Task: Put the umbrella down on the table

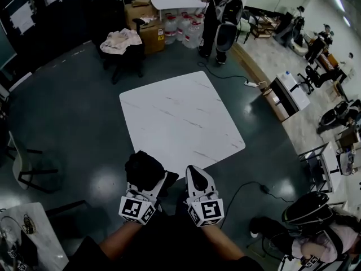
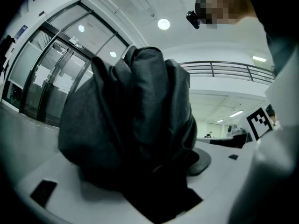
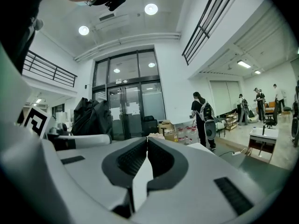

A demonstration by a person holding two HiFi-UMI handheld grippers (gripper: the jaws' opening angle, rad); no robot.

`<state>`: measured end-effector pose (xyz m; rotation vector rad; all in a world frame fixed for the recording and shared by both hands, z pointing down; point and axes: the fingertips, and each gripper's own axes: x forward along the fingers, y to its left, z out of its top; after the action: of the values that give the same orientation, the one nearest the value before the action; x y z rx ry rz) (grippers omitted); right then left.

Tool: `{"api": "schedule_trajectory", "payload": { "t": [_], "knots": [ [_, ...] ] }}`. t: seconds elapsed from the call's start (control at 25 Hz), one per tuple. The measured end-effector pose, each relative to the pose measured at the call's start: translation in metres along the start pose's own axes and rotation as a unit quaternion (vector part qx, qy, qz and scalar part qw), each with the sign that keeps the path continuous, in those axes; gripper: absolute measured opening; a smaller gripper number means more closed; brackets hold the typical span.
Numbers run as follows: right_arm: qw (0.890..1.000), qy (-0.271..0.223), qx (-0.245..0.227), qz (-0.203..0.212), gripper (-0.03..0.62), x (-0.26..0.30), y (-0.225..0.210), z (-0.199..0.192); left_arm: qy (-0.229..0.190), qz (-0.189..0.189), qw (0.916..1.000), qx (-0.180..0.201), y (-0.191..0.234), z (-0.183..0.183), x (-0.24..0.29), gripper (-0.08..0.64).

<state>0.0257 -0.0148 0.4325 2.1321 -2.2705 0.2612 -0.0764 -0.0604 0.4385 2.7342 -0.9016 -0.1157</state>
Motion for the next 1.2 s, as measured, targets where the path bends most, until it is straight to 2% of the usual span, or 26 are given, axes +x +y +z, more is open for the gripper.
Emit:
{"api": "schedule_trajectory", "payload": {
  "t": [0.16, 0.4, 0.6, 0.92, 1.2],
  "knots": [
    [1.0, -0.003, 0.01, 0.012, 0.018, 0.022, -0.046, 0.009, 0.013, 0.01, 0.9998, 0.011, -0.003, -0.001, 0.044, 0.334],
    [0.999, -0.003, 0.021, 0.03, 0.018, 0.048, -0.131, 0.019, 0.027, 0.037, 0.999, -0.003, -0.011, -0.022, 0.115, 0.333],
    [0.998, 0.011, 0.021, 0.052, 0.018, 0.065, -0.179, 0.016, 0.046, 0.062, 0.997, -0.001, -0.01, -0.038, 0.155, 0.333],
    [0.998, 0.037, 0.035, 0.047, 0.018, 0.09, -0.22, 0.001, 0.102, 0.068, 0.9922, -0.021, 0.008, -0.081, 0.212, 0.334],
    [0.997, 0.062, 0.038, 0.027, 0.018, 0.126, -0.242, -0.006, 0.146, 0.049, 0.9875, -0.032, 0.033, -0.124, 0.261, 0.333]
  ]
}}
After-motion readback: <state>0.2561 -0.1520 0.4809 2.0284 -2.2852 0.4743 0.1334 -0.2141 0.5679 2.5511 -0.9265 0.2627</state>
